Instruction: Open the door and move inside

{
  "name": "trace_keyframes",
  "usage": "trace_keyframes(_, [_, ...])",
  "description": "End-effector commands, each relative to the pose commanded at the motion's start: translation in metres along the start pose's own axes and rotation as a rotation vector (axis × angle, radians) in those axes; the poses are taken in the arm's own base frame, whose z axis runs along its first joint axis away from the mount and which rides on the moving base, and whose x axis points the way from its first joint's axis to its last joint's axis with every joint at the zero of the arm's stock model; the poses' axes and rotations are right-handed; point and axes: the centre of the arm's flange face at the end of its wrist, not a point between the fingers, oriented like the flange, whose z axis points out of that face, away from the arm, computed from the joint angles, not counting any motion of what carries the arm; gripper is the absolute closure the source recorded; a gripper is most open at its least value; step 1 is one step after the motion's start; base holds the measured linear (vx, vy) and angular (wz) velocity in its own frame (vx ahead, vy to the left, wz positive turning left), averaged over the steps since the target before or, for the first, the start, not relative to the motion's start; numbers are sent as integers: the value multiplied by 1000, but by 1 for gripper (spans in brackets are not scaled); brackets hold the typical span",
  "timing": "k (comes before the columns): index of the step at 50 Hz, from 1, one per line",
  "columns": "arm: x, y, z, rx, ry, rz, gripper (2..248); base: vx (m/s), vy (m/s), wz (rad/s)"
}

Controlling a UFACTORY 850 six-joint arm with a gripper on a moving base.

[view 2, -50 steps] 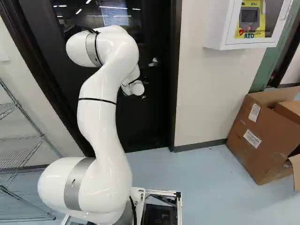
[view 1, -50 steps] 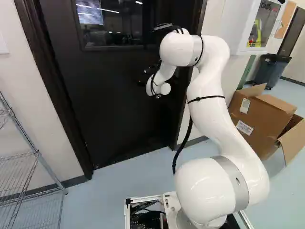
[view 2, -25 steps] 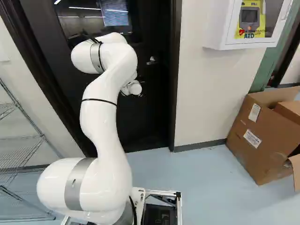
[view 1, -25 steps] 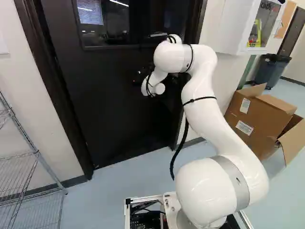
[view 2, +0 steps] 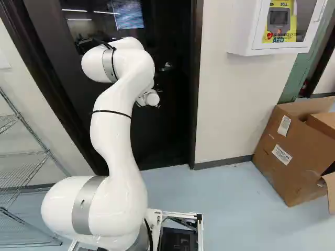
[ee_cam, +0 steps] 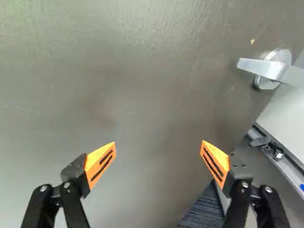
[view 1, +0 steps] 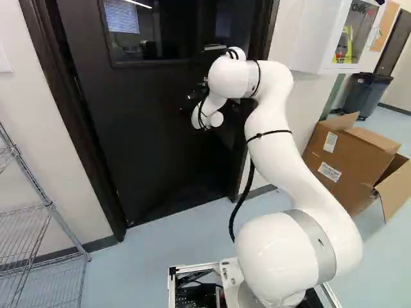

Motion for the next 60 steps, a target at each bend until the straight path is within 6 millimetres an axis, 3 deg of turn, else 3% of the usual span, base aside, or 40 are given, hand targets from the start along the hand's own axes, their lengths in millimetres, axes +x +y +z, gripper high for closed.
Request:
trace_keyframes(28, [-4, 30, -44, -47, -46, 19, 3, 0, 0, 0])
trace_keyframes(60, [0, 31, -112, -68, -109, 46, 3, 0, 0, 0])
